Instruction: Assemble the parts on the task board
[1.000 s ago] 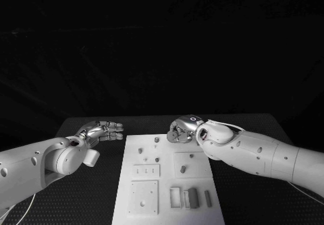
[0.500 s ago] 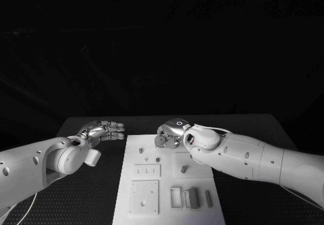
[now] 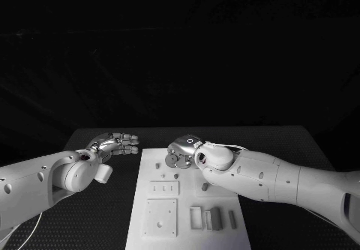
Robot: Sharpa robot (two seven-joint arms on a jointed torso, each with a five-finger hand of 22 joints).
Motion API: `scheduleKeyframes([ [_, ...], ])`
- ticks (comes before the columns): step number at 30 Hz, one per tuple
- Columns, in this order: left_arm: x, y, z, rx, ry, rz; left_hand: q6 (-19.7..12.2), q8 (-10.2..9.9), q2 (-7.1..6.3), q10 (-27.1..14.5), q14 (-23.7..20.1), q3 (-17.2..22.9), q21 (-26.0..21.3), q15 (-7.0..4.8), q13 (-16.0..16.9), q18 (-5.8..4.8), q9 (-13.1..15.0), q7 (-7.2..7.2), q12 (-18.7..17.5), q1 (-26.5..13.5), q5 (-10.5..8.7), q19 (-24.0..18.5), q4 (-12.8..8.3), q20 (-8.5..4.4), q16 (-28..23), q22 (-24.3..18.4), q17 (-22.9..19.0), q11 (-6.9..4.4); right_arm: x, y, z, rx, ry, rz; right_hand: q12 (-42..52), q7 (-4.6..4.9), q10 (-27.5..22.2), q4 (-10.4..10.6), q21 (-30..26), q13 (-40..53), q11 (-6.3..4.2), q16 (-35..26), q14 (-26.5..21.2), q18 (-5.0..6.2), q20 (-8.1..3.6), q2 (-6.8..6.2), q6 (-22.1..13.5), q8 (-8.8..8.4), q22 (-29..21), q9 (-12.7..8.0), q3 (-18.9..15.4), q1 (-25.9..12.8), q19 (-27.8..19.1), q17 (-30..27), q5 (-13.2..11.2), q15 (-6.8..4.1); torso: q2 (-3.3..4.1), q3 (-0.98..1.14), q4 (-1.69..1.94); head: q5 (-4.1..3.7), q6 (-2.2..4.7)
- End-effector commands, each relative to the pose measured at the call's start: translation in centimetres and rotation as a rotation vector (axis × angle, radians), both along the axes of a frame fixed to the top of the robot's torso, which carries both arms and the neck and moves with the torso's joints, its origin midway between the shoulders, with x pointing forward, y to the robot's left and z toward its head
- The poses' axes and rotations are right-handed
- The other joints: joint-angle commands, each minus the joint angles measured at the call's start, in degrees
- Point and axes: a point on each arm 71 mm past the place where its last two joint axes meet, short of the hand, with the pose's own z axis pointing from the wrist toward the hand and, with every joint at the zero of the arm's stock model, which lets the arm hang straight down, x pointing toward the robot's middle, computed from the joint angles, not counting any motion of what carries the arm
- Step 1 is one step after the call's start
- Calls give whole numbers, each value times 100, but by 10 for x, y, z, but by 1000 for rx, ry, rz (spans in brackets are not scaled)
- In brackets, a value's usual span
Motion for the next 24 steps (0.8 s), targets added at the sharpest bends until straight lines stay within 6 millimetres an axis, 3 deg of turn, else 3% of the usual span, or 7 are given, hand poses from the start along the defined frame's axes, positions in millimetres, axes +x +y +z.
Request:
scheduleKeyframes([
  [1,0,-3,1,-6,-7,-15,-13,-36,-7,-17,-11,-23,-22,14,-6,2,-7,23,-36,-55,-33,23,-15,23,-23,8,10,38,-1,3,-2,-30,-29,4,-9,-38,40,36,22,-6,-4,34,18,81,-1,19,660,239,87,142,9,-5,49,0,19,-24,1,5,-13,15,1],
  [24,0,-3,1,-6,-8,-15,-14,-38,-14,-20,-29,-25,-35,19,-5,1,-8,23,-33,-61,-34,15,-15,29,-40,10,10,38,-4,9,-5,-51,-81,26,-20,-44,72,37,26,-18,-9,29,55,81,-13,-18,677,234,83,139,11,4,68,2,19,-29,2,20,-23,16,14],
])
